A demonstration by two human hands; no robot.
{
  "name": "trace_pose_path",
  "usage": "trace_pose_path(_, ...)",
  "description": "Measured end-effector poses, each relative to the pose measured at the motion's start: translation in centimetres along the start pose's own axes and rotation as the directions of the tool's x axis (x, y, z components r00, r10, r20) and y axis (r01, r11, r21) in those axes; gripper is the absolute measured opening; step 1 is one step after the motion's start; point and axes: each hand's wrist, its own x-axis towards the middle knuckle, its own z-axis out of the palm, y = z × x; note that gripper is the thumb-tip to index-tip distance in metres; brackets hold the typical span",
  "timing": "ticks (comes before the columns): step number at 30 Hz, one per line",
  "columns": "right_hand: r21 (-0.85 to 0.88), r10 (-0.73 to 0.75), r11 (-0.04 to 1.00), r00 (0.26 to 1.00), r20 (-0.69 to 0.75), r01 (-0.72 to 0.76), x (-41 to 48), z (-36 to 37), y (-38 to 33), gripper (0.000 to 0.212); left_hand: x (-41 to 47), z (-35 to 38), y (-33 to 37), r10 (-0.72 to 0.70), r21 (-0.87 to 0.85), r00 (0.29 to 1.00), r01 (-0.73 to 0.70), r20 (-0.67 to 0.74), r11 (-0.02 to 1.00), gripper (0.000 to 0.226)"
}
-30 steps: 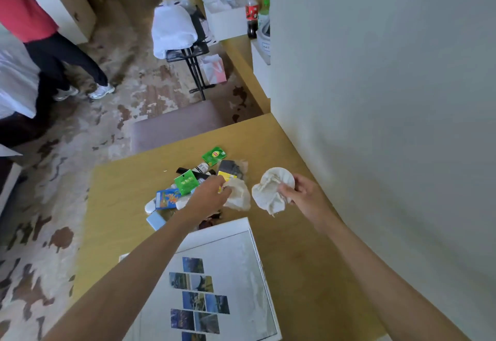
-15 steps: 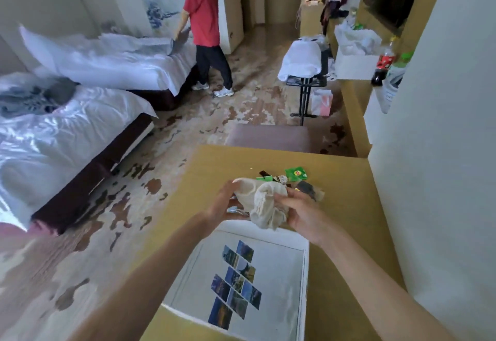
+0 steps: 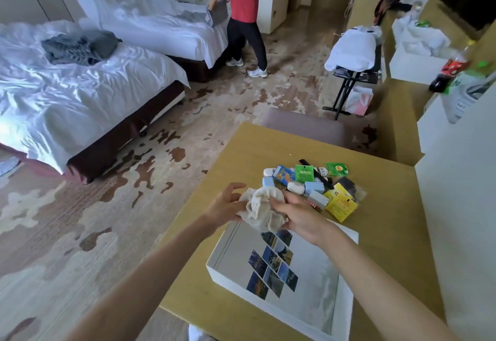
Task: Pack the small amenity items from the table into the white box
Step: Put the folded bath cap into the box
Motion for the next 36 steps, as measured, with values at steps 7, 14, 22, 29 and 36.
trace_pose_path(7,-0.455,-0.215,0.886,0.948,-0.234,0.089,1.2,2.5,0.8,0.014,2.0,-2.2,-1.1,-0.045,-0.004,0.984,0.046,0.173,0.999,0.026)
trace_pose_path(14,-0.395,-0.260,0.911,0.903,-0.341,0.114,1.1,2.7,1.9,0.023,5.0,-1.3,-1.4,0.131,0.403,0.919,-0.287,0.371,0.869,0.027)
trace_pose_path(22,0.425,0.343,0.870,0.925,-0.163,-0.248,-0.7,0.6,4.1,0.047,5.4,-0.4,-2.4,0.555,0.402,0.547,-0.837,0.628,0.370,0.034)
trace_pose_path(29,0.437,0.259,0.895,0.906,-0.334,-0.094,1.5,0.2,5.7,0.029,5.4,-1.7,-2.7,0.406,0.522,0.550,-0.832,0.730,0.189,0.056)
trace_pose_path(36,0.148,0.151,0.985,0.856,-0.495,-0.088,3.6,0.9,7.2,0.031,5.5,-3.3,-3.1,0.485,0.619,0.514,-0.782,0.707,-0.072,0.046)
